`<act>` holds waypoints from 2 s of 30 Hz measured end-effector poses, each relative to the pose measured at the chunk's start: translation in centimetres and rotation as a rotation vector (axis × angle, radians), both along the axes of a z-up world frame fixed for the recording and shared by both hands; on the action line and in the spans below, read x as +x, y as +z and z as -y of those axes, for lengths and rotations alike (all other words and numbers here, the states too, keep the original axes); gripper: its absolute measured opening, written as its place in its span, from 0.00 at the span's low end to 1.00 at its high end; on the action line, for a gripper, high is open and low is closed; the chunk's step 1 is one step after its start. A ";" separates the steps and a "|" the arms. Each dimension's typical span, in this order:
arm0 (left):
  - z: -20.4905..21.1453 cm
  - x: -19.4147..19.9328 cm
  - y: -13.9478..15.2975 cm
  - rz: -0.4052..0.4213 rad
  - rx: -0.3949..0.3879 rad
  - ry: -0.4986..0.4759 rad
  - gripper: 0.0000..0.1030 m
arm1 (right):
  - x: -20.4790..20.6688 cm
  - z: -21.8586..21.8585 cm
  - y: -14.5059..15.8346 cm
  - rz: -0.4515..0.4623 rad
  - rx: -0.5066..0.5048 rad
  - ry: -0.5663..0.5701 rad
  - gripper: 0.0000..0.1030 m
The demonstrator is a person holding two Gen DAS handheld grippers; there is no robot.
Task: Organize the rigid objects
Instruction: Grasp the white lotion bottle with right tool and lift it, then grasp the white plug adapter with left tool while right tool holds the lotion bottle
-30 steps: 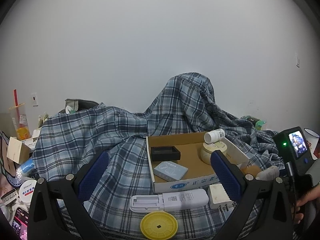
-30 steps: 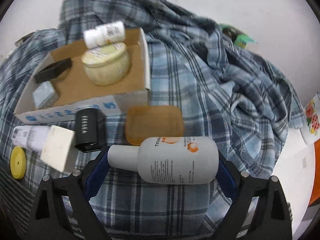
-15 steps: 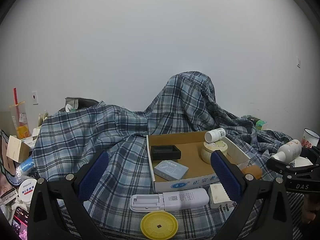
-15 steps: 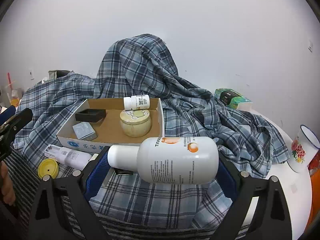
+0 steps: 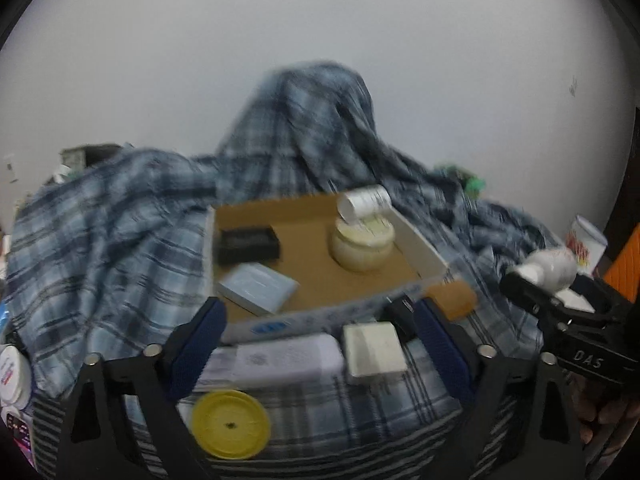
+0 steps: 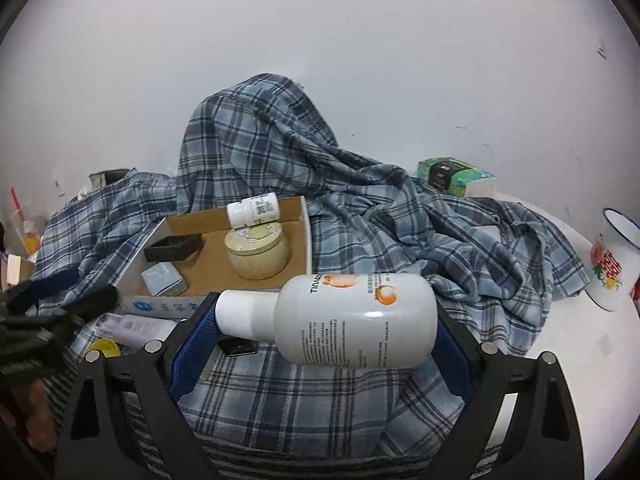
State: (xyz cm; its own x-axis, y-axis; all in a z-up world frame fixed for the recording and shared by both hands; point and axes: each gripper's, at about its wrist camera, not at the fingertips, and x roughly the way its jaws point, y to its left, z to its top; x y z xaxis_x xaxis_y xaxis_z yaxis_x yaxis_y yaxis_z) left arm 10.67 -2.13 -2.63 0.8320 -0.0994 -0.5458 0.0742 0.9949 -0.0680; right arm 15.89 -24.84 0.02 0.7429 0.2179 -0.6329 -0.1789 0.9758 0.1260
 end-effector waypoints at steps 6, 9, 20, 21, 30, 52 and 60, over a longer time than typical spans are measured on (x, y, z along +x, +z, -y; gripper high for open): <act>2.9 2.5 -2.3 -0.151 0.003 -0.061 0.74 | -0.4 0.3 0.2 0.016 0.013 -0.002 0.91; 3.7 3.2 -3.1 -0.204 -0.004 -0.082 0.74 | -0.4 0.6 0.0 0.005 0.025 -0.010 0.91; 5.4 5.3 -5.9 -0.345 0.028 -0.127 0.60 | -0.5 0.6 0.1 0.010 0.019 -0.002 0.91; 5.6 5.2 -6.0 -0.343 0.032 -0.130 0.57 | -0.5 0.7 0.0 0.008 0.019 -0.002 0.91; 6.1 5.2 -6.3 -0.358 0.022 -0.165 0.47 | -0.3 0.4 -0.2 -0.003 0.014 -0.001 0.91; 5.6 0.0 -1.6 0.014 0.015 -0.178 0.46 | -0.8 0.5 0.1 0.033 0.026 0.006 0.91; 5.4 -0.9 0.6 0.071 0.018 -0.167 0.46 | -1.7 0.1 1.9 0.089 0.003 0.019 0.91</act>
